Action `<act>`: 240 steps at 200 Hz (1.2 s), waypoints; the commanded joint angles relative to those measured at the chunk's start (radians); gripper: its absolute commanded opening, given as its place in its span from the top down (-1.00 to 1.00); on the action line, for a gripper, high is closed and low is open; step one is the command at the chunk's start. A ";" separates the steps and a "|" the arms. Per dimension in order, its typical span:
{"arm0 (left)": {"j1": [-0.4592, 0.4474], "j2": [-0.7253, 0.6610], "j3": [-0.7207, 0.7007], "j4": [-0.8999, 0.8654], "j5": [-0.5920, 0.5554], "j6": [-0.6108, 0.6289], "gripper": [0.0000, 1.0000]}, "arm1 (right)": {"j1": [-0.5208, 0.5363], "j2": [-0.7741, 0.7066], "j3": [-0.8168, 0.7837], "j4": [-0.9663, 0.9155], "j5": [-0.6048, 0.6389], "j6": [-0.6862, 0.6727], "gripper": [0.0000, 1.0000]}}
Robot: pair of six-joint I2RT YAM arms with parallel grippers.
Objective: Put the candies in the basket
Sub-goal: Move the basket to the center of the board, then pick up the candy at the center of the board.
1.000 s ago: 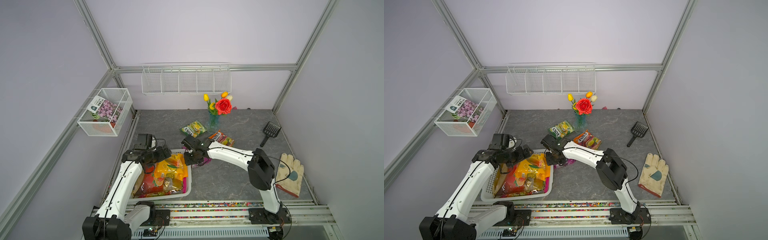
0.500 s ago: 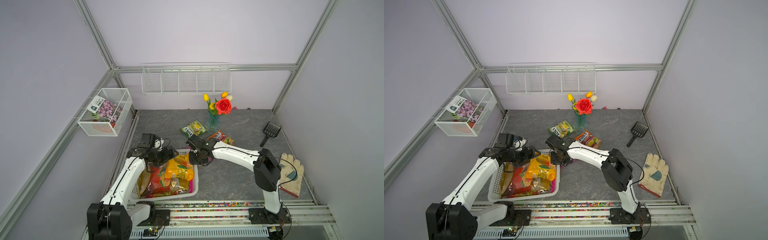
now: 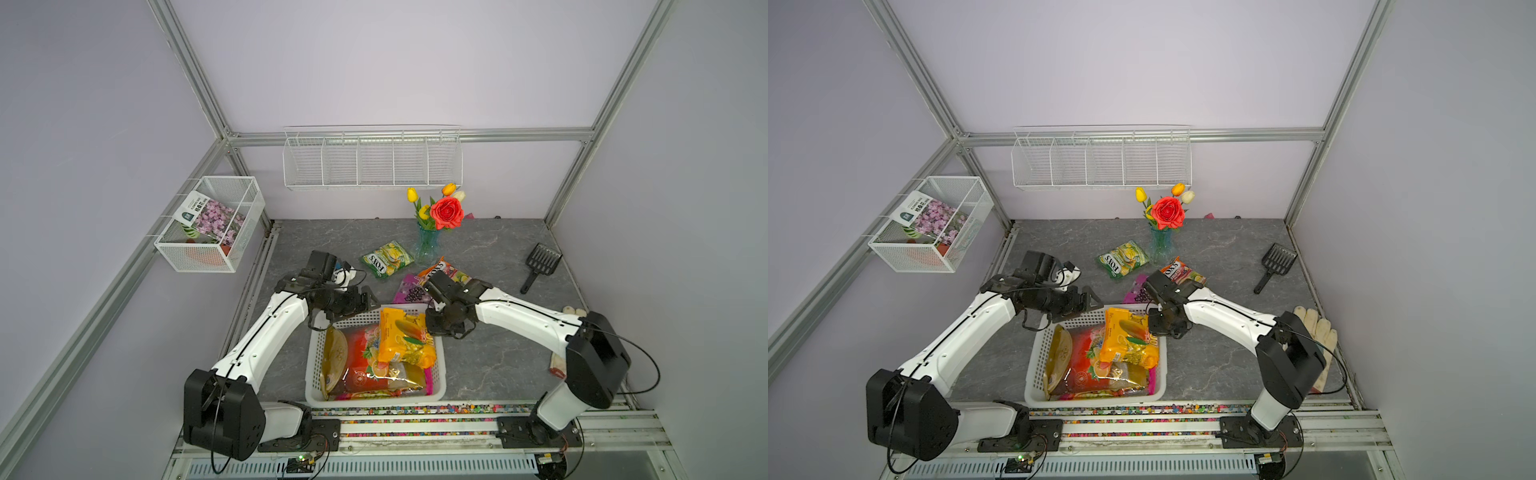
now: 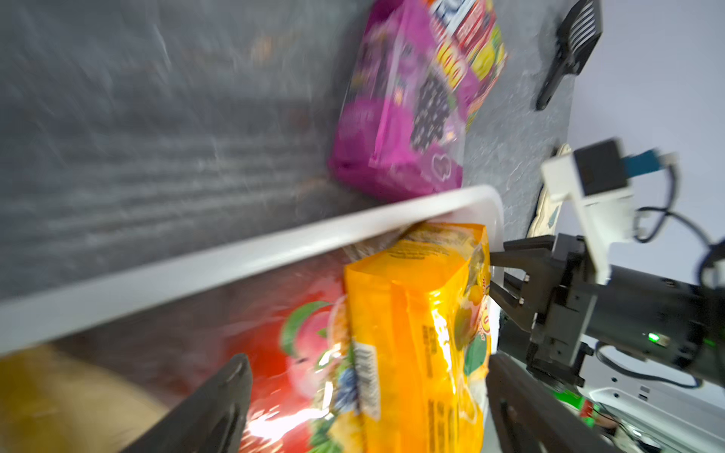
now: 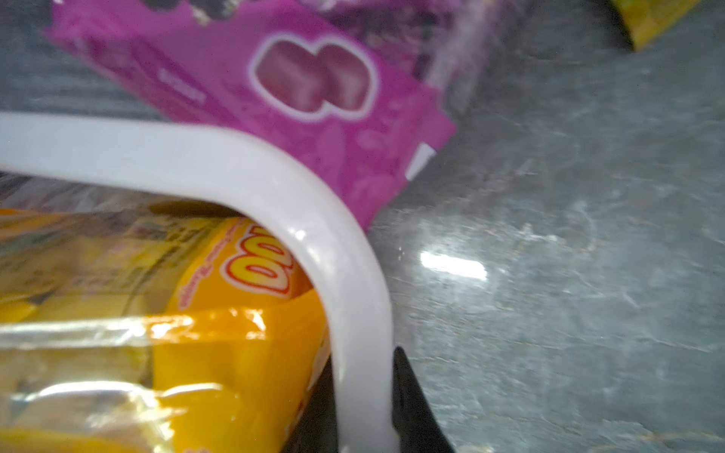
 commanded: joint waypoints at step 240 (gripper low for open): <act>-0.024 0.646 0.323 0.635 0.116 -0.123 -0.66 | -0.573 -0.088 -0.045 0.403 -0.378 -0.318 -0.02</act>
